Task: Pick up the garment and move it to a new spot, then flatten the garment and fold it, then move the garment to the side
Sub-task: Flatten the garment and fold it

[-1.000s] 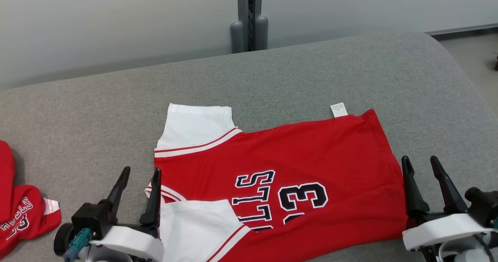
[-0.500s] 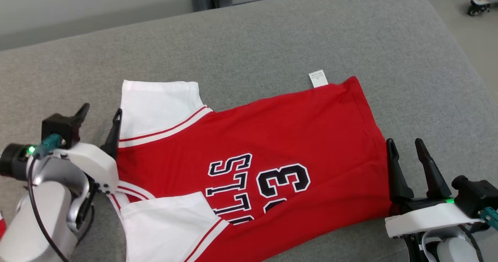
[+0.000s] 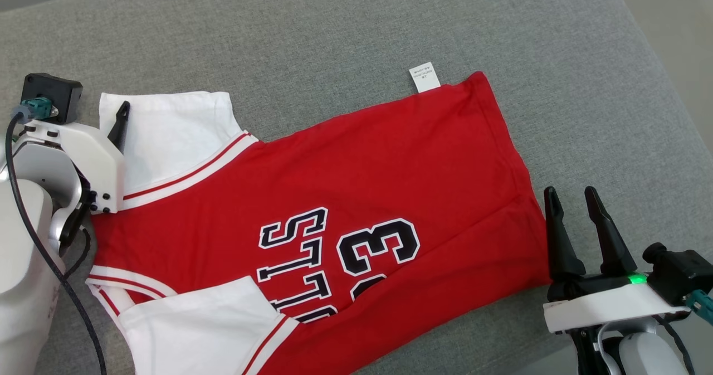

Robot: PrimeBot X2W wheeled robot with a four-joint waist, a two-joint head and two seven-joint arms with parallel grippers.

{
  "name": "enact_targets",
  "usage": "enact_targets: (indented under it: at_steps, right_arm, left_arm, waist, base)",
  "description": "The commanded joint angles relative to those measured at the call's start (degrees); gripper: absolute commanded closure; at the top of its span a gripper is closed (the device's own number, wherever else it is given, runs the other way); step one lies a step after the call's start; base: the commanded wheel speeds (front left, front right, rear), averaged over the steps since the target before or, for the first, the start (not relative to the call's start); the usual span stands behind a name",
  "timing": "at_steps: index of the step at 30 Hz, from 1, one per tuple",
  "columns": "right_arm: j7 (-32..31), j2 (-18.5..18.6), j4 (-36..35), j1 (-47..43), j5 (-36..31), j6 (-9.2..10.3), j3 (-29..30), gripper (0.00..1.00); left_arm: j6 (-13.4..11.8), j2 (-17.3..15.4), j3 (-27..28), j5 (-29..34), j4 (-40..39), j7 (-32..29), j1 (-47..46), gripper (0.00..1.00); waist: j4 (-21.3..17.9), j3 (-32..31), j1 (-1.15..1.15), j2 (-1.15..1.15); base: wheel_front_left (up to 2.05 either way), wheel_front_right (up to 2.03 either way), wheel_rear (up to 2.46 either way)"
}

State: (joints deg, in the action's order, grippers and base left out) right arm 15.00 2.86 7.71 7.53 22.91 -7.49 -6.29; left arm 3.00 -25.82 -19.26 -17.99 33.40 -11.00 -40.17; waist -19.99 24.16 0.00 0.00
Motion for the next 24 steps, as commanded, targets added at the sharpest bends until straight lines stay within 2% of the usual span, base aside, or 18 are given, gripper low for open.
enact_targets:
  at_steps: [1,9,10,16,24]
  right_arm:
    - [0.3,0.1,-0.3,-0.2,0.9,0.0,0.0,0.0]
    - [0.3,0.1,-0.6,-0.2,2.0,0.0,0.1,0.0]
    - [0.3,0.1,-0.5,-0.2,2.0,0.0,0.1,0.0]
    - [0.3,0.1,0.0,-0.2,1.5,0.0,0.5,0.0]
    - [0.3,0.2,1.2,1.5,-0.4,0.0,2.3,0.0]
  left_arm:
    - [0.4,-0.4,-0.6,0.7,0.9,-0.3,-1.3,0.0]
    - [1.5,-0.1,-2.3,1.0,4.5,-0.3,-3.2,0.0]
    - [1.8,0.1,-2.8,0.9,4.7,-0.4,-3.3,1.0]
    - [2.4,0.9,-3.7,0.1,5.5,0.5,-3.4,1.0]
    - [3.1,3.2,-3.8,-2.4,2.6,5.9,-2.3,1.0]
  waist:
    - [-0.2,0.5,0.0,0.0]
    - [-0.1,0.8,0.0,0.0]
    - [0.0,0.8,0.0,0.0]
    - [0.9,0.1,0.0,0.0]
    - [3.6,-1.6,0.0,0.0]
  base:
    - [0.0,0.0,0.0]
    - [0.0,0.0,0.0]
    - [0.0,0.0,0.0]
    - [0.0,0.0,0.0]
    - [0.0,0.0,0.0]
